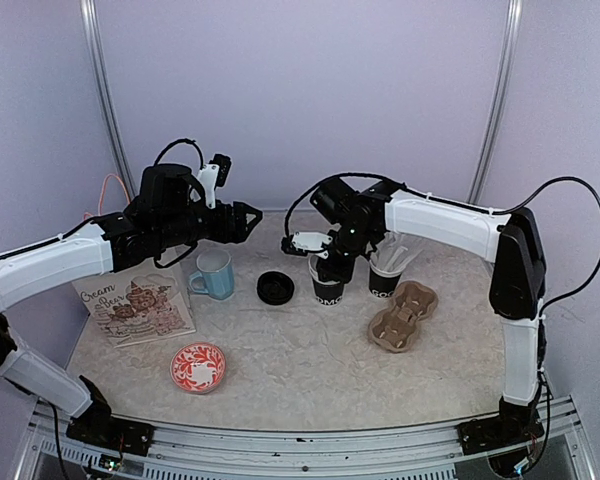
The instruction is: Pack the takeout coffee
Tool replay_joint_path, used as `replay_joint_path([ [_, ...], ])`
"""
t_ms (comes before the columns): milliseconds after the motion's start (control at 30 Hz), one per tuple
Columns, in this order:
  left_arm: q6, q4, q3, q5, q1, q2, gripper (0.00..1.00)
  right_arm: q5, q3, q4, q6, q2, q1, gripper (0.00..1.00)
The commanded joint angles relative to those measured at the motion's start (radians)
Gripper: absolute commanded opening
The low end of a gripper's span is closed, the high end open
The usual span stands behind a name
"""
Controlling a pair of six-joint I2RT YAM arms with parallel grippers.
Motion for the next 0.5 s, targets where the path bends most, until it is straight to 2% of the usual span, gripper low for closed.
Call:
replay_joint_path([
  [0, -0.001, 0.017, -0.003, 0.007, -0.006, -0.014, 0.78, 0.001, 0.038, -0.013, 0.017, 0.015, -0.015, 0.08],
  [133, -0.001, 0.019, -0.002, 0.002, -0.007, -0.013, 0.78, 0.002, 0.057, -0.009, 0.018, 0.003, -0.017, 0.00],
  [300, -0.027, 0.033, -0.010, -0.006, -0.006, -0.003, 0.79, 0.009, 0.077, 0.005, 0.002, -0.039, -0.021, 0.00],
  [433, -0.157, 0.062, -0.011, -0.004, 0.005, 0.032, 0.78, -0.025, 0.020, 0.090, -0.018, -0.101, -0.033, 0.00],
  [467, -0.207, 0.066, -0.009, 0.014, 0.009, 0.048, 0.76, -0.078, 0.036, 0.070, -0.023, -0.102, -0.042, 0.00],
])
